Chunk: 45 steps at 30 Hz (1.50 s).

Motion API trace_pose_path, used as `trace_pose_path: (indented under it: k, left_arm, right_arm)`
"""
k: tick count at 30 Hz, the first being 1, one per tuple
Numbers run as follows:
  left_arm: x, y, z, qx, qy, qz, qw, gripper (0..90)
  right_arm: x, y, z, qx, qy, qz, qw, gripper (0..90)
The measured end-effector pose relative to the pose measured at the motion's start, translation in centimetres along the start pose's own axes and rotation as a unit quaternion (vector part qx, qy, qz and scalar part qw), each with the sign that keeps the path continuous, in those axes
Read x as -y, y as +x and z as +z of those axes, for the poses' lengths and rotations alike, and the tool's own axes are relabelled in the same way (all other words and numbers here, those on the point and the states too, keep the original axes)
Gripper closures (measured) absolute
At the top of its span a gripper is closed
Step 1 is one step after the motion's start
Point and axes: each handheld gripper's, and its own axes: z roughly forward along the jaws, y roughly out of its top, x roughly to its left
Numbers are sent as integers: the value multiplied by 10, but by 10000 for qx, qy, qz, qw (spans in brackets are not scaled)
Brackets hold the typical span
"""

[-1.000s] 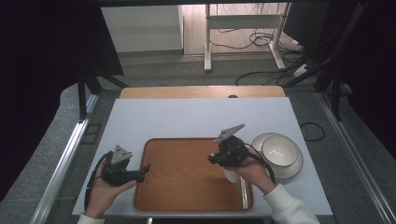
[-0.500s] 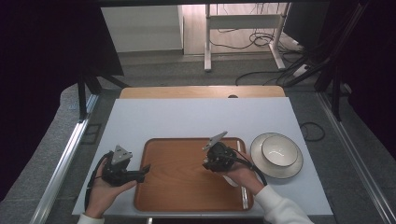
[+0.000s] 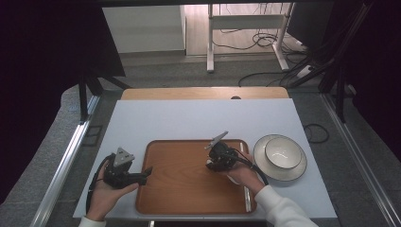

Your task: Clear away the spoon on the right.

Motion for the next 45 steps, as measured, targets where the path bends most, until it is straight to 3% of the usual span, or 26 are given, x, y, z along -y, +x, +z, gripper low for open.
trace_pose_path:
  k: [7,9,13,18,21,23,27,34,37,45]
  left_arm:
    - [0,0,1,1,15,8,10000,176]
    - [1,0,1,1,21,12,10000,176]
    - [0,0,1,-7,5,10,10000,176]
    - [0,1,0,-13,5,11,10000,176]
    - [0,1,0,-12,2,12,10000,176]
    - [0,0,1,-7,-14,3,10000,176]
    - [0,-1,1,-4,-15,11,10000,176]
    - [0,-1,2,2,-12,11,10000,176]
    - [0,-1,2,-1,-6,17,10000,176]
    - [1,0,1,-6,16,44,10000,176]
  right_arm:
    - [1,-3,2,-5,16,149,9999,683]
    - [1,-4,1,37,-27,173,9998,608]
    - [0,-5,-8,89,-177,189,9996,542]
    - [1,-6,-26,-167,-305,109,9993,714]
    - [3,-1,-24,-425,-54,-92,9990,849]
    - [4,2,-19,-482,135,-245,9984,885]
    - [6,5,-7,-328,389,-372,9980,896]
    - [10,-11,-11,89,310,-54,9995,897]
    - [13,-19,-16,158,251,130,9995,897]
    - [18,-31,-21,350,272,320,9985,897]
